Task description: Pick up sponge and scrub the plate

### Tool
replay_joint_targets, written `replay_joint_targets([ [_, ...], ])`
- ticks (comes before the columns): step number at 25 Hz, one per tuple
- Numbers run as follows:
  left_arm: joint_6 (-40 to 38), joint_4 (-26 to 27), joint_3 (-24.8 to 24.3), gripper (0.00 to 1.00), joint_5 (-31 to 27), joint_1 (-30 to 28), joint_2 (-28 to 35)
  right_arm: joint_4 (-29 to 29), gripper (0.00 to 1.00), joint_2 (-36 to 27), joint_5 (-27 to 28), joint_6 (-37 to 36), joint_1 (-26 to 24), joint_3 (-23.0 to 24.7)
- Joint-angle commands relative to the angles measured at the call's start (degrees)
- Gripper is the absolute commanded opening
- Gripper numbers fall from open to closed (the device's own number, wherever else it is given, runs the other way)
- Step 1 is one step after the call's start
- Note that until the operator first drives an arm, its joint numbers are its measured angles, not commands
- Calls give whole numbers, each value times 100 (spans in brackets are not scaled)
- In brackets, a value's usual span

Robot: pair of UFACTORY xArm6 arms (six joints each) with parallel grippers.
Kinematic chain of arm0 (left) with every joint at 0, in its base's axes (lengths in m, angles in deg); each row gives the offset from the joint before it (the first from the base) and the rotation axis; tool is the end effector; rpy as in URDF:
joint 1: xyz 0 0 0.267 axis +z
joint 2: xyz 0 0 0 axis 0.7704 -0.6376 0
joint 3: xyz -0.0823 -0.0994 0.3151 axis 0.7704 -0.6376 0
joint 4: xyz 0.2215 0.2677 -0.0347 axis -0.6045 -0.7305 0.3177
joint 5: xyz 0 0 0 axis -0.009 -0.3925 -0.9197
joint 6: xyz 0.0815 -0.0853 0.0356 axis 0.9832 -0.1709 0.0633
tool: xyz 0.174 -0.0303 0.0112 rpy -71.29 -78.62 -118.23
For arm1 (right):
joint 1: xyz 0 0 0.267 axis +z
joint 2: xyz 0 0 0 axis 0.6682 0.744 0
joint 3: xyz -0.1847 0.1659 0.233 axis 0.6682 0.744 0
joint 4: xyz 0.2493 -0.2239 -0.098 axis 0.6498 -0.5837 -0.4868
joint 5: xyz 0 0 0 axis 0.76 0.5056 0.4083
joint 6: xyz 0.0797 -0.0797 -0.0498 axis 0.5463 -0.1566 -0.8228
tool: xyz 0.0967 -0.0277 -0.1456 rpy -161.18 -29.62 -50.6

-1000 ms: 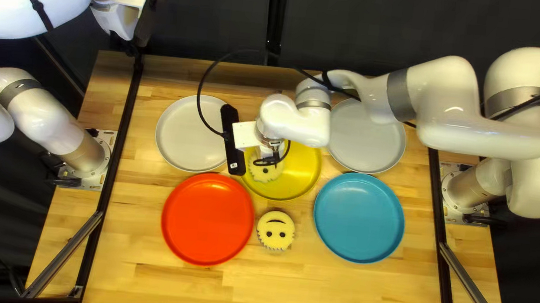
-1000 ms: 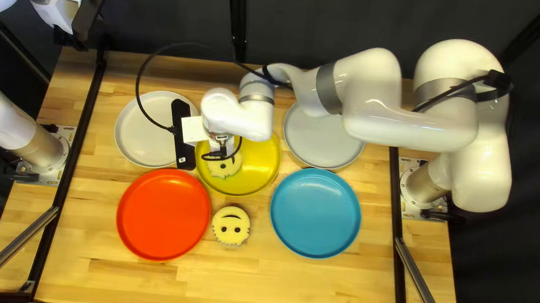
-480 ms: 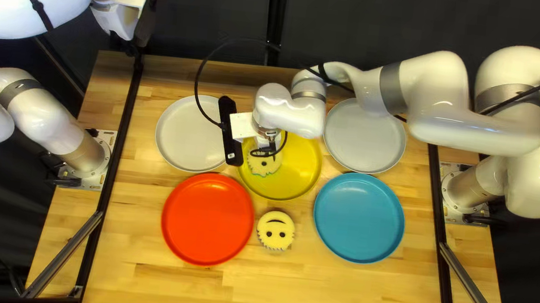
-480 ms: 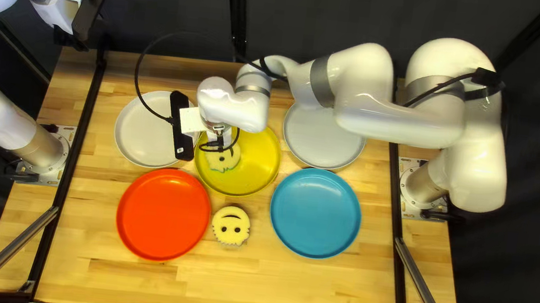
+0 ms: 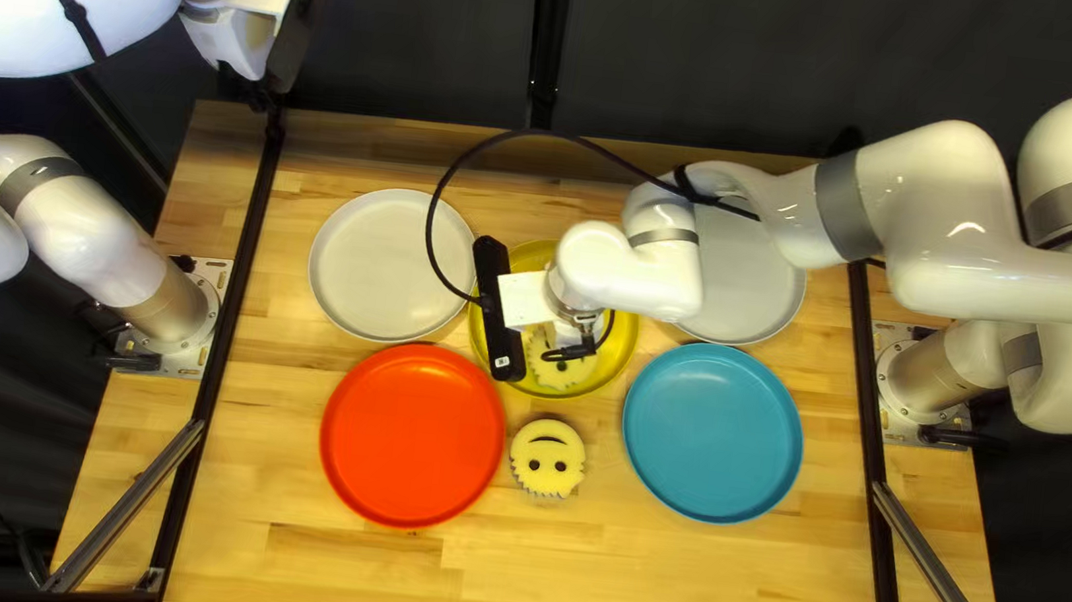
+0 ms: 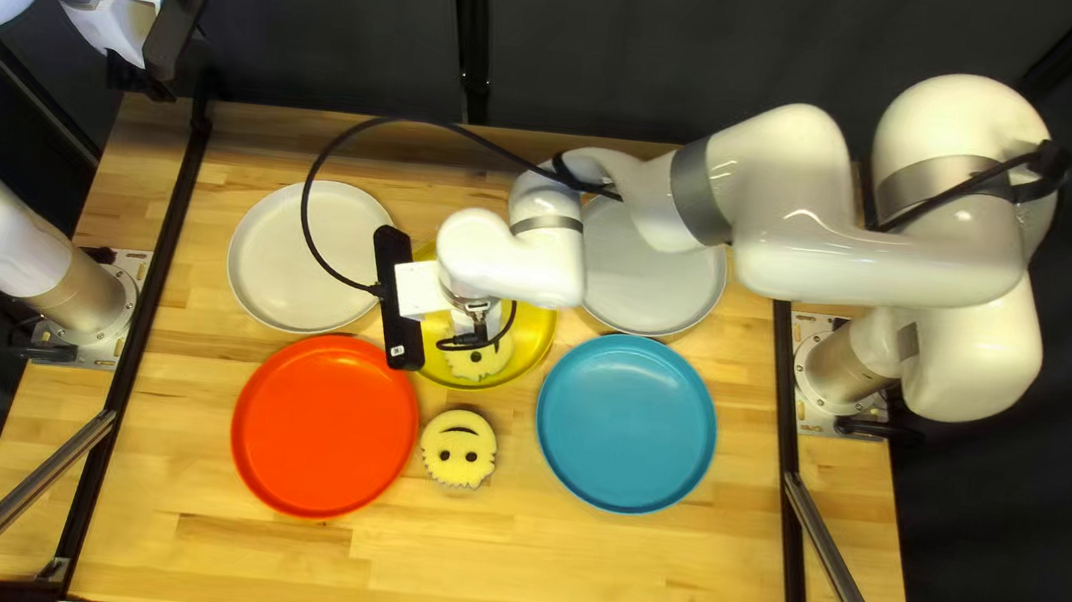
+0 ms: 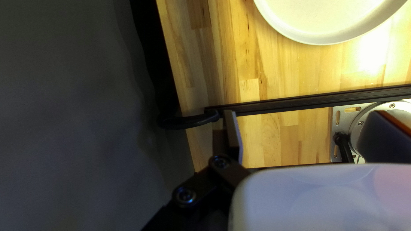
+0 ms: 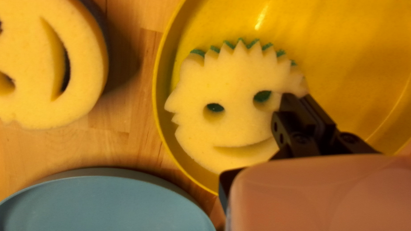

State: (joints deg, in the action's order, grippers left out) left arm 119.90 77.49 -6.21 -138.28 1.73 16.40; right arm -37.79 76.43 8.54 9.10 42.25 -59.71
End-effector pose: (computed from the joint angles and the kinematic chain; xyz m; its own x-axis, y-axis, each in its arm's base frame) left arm 0.1543 0.1875 0.2970 0.9778 -0.1954 0.0761 -0.1882 -0.9778 -0.0919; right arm 0.5549 -0.0177 0.1052 0.9650 0.2594 0.0375 0.2530 -0.9593 0.1259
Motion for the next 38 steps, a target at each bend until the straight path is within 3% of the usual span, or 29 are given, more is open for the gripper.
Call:
replay_joint_targets([
  [1, 0, 0, 0, 100, 0, 0, 0, 69, 0, 330, 74, -252, -192, -452],
  [8, 0, 0, 0, 100, 0, 0, 0, 245, 0, 965, 279, -761, -537, -1323],
  [13, 0, 0, 0, 100, 0, 0, 0, 352, 0, 1121, 332, -976, -721, -1515],
  [19, 0, 0, 0, 100, 0, 0, 0, 344, 0, 657, 121, -832, -646, -827],
  [28, 0, 0, 0, 100, 0, 0, 0, 33, 0, -191, -160, -71, -106, 342],
  [33, 0, 0, 0, 100, 0, 0, 0, -44, 0, -274, -169, 88, 22, 491],
  [38, 0, 0, 0, 100, 0, 0, 0, 59, 0, -117, -166, -306, -325, 302],
])
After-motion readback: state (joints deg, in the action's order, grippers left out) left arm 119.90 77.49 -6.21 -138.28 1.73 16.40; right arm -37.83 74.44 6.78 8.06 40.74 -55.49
